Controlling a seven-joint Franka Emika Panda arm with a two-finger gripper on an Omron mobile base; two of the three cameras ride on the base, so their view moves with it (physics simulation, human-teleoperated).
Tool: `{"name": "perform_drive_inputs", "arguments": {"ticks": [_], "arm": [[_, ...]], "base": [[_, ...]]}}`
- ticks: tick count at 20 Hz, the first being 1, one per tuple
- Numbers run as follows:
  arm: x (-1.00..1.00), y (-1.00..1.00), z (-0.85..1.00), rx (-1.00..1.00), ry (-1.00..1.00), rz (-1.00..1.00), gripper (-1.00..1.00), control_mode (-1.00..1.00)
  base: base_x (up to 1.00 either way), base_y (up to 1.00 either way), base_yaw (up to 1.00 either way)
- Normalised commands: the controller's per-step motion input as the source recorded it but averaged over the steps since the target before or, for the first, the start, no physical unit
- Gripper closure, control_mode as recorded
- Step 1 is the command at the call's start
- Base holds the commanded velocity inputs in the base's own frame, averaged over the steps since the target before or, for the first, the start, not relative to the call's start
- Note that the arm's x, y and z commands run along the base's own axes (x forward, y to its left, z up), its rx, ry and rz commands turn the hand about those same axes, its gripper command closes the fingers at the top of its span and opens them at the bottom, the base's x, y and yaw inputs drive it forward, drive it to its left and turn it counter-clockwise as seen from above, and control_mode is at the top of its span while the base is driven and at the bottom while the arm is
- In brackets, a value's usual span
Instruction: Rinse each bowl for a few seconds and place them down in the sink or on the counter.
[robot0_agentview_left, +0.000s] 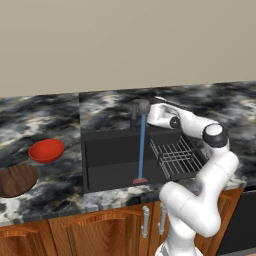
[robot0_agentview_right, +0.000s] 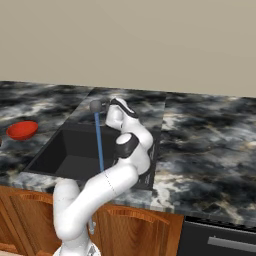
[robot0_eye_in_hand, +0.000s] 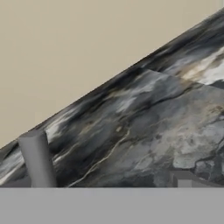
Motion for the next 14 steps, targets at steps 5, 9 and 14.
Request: {"name": "perform_drive_inputs", "arguments": {"ticks": [5, 9, 14], "arm": [[-0.25, -0.46, -0.32, 0.08, 0.11, -0.03, -1.0, -1.0], [-0.15, -0.35, 0.1, 0.09, 0.02, -0.04, -1.0, -1.0], [0.0, -0.37, 0.38, 0.05, -0.01, -0.03, -1.0, -1.0]], "base": [[0.0, 0.0, 0.0], [0.0, 0.0, 0.0], [0.0, 0.0, 0.0]]}}
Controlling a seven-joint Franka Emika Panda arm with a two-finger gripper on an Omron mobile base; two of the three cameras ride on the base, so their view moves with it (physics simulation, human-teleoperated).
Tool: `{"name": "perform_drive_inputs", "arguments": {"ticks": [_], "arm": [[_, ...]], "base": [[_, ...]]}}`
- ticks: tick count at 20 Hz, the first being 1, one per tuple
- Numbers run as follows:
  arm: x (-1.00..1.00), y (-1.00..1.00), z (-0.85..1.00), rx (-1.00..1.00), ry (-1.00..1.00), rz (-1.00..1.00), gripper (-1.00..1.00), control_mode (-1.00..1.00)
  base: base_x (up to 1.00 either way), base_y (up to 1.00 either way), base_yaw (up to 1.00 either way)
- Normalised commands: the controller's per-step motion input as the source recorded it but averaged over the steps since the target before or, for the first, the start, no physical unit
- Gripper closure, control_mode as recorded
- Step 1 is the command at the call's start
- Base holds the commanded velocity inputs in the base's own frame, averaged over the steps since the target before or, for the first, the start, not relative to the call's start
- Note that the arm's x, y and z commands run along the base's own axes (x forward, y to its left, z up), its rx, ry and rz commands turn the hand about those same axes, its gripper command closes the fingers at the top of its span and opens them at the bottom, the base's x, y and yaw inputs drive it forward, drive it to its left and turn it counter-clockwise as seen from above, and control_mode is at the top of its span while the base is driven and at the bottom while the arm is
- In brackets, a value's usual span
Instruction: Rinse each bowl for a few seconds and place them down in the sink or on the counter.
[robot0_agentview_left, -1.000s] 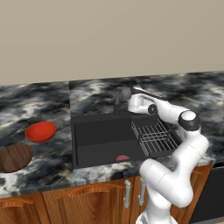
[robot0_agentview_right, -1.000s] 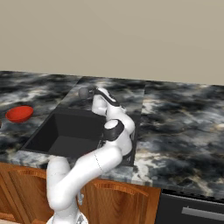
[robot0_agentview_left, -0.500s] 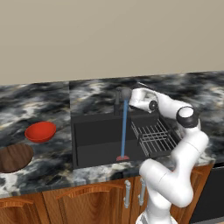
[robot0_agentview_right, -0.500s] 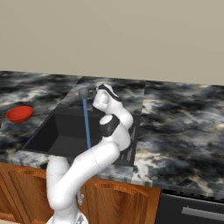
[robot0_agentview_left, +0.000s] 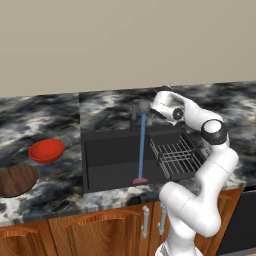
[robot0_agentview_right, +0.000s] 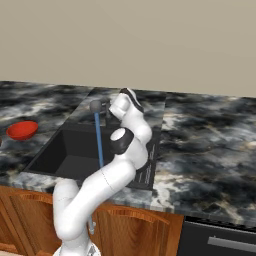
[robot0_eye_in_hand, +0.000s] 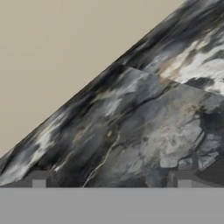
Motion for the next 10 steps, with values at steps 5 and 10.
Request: {"name": "perform_drive_inputs", "arguments": {"ticks": [5, 10], "arm": [[-0.13, -0.23, 0.32, 0.05, 0.0, 0.03, -1.0, -1.0], [-0.33, -0.05, 0.33, 0.07, 0.04, 0.05, -1.0, -1.0]], "base": [[0.0, 0.0, 0.0], [0.0, 0.0, 0.0]]}}
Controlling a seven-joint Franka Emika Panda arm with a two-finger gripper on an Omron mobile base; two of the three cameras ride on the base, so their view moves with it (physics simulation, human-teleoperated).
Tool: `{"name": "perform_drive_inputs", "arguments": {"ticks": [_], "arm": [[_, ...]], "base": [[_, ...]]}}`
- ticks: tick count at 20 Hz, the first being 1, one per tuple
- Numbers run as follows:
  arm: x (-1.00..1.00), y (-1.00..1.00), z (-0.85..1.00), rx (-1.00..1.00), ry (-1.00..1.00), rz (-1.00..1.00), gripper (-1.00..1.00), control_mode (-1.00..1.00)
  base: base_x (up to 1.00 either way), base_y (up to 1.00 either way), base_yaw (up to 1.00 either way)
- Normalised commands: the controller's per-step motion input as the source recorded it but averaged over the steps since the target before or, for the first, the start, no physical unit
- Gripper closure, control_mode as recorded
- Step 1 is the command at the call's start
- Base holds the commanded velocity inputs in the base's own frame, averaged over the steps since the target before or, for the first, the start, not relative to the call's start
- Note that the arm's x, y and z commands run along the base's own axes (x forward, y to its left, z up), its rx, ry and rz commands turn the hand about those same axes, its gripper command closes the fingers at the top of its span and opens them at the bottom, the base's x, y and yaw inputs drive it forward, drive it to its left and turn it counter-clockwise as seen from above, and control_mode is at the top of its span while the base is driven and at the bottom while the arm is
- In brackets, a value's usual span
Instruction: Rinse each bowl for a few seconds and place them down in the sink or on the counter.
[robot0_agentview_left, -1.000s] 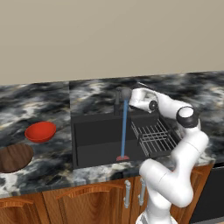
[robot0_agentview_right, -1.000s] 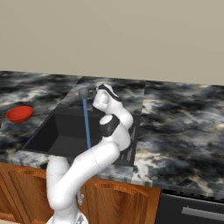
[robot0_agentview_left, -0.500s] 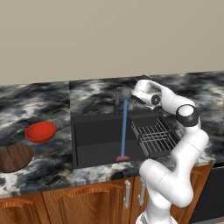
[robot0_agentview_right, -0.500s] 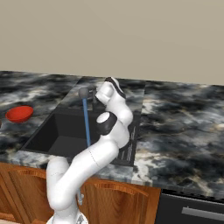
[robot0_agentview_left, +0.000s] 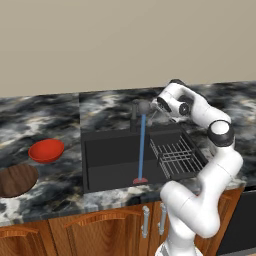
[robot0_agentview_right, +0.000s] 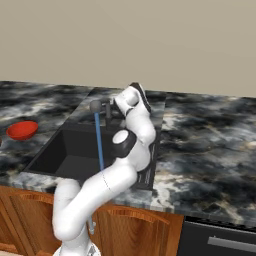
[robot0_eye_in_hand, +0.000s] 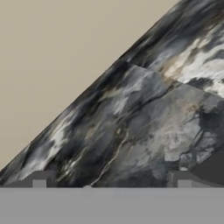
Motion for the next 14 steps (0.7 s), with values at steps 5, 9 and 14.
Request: {"name": "perform_drive_inputs", "arguments": {"ticks": [5, 9, 14], "arm": [[-0.46, -0.06, 0.41, 0.06, 0.05, 0.05, -1.0, -1.0], [-0.51, -0.11, 0.41, 0.05, 0.05, 0.04, -1.0, -1.0], [-0.52, -0.11, 0.34, 0.06, 0.08, 0.03, -1.0, -1.0]], "base": [[0.0, 0.0, 0.0], [0.0, 0.0, 0.0], [0.0, 0.0, 0.0]]}}
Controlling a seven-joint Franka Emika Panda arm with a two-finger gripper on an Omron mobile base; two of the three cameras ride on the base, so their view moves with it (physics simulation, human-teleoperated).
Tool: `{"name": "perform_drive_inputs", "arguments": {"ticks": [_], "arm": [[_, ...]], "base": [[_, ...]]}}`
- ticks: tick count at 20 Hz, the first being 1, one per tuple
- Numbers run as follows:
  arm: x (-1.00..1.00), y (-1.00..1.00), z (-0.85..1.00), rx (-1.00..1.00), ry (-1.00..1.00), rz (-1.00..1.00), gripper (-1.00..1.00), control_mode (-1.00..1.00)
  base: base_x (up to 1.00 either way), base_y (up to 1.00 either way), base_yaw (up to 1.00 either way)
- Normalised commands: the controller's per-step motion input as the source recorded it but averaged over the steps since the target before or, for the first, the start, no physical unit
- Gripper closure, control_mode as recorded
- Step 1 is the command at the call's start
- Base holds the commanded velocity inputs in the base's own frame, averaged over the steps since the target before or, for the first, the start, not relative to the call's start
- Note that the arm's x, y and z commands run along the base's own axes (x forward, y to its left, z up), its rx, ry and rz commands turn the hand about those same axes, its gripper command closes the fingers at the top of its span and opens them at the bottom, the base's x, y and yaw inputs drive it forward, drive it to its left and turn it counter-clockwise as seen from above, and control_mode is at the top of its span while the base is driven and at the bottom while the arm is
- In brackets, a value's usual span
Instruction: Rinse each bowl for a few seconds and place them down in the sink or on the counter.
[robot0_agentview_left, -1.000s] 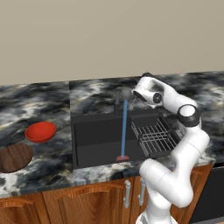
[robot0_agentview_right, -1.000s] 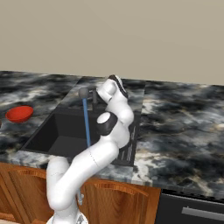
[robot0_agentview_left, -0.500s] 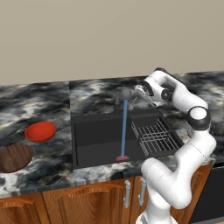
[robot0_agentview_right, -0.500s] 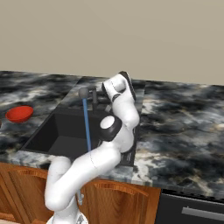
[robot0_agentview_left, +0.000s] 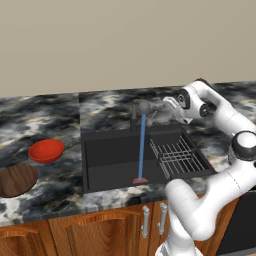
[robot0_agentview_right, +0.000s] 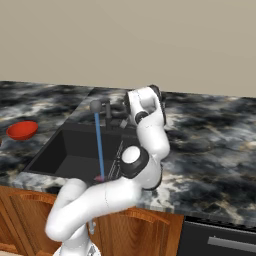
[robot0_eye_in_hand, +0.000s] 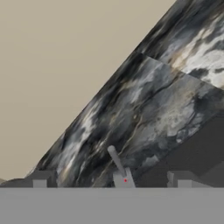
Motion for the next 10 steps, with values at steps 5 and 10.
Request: {"name": "perform_drive_inputs", "arguments": {"ticks": [5, 10], "arm": [[-0.44, -0.09, 0.33, 0.05, 0.1, 0.03, -1.0, -1.0], [-0.43, -0.1, 0.39, 0.05, 0.07, 0.02, -1.0, -1.0]], "base": [[0.0, 0.0, 0.0], [0.0, 0.0, 0.0]]}}
